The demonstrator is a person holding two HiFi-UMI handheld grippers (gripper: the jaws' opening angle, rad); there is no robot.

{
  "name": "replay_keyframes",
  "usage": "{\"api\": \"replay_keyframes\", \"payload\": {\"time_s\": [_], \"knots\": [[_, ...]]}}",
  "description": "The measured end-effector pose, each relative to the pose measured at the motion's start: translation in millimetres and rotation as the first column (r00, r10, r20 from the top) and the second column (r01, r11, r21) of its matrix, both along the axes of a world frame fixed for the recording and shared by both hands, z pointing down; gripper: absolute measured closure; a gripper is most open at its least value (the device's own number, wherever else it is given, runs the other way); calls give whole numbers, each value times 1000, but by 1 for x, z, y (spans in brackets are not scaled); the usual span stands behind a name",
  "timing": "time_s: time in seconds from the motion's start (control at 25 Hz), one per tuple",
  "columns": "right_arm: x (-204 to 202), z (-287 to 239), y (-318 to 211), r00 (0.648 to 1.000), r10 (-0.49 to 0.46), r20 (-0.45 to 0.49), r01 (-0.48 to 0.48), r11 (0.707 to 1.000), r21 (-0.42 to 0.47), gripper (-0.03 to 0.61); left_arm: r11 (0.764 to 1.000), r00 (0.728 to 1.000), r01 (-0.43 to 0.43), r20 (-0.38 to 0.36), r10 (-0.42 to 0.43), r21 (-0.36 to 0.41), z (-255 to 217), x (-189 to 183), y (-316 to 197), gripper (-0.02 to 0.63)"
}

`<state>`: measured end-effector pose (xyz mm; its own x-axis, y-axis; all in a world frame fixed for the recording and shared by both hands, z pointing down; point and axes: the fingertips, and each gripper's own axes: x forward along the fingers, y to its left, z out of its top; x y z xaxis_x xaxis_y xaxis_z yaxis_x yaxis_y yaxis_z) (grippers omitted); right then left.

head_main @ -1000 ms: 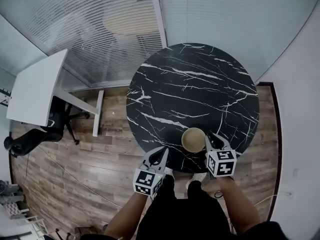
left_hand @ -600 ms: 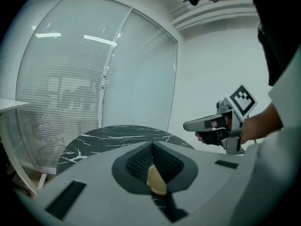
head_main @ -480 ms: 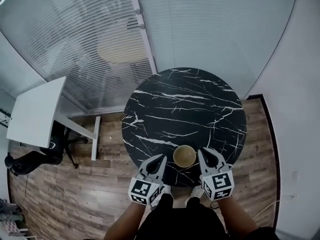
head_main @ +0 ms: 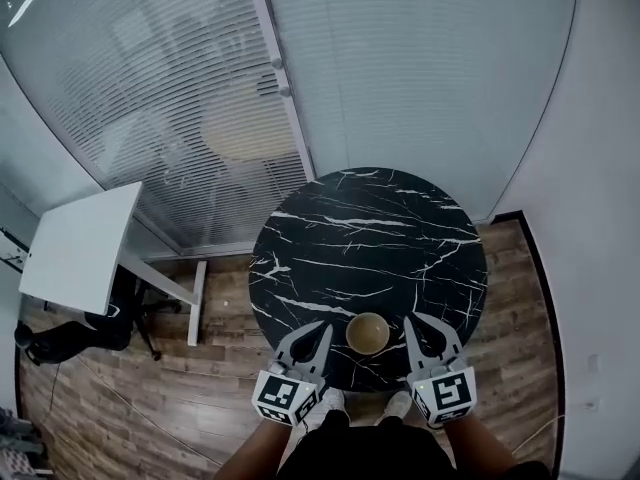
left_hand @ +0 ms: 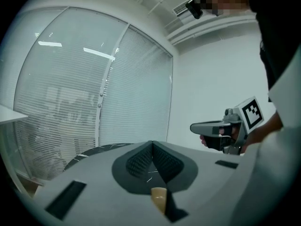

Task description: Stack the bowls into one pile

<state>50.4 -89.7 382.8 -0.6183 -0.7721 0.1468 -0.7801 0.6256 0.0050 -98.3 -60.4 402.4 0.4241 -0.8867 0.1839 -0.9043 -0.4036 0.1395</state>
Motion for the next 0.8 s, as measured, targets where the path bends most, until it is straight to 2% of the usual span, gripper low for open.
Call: {"api": "replay_keyframes", "payload": {"time_s": [0.2, 0.36, 0.56, 0.8], "knots": [[0, -20, -3, 1000, -15, -4, 16, 999, 45, 568, 1000, 1000, -12, -1, 12, 12, -8, 9, -4, 600], [-1, -19, -4, 1000, -21, 5, 21, 999, 47, 568, 1000, 1000, 2, 16, -2, 3, -8, 6, -5, 600], [-1, -20, -4, 1000, -19, -6, 19, 999, 39, 569, 998, 999, 45, 9, -46, 37, -16, -5, -8, 600], [-1, -18, -7, 999, -11, -38, 13, 999, 51, 571, 999, 999, 44, 8, -44, 26, -14, -7, -9, 600]]}}
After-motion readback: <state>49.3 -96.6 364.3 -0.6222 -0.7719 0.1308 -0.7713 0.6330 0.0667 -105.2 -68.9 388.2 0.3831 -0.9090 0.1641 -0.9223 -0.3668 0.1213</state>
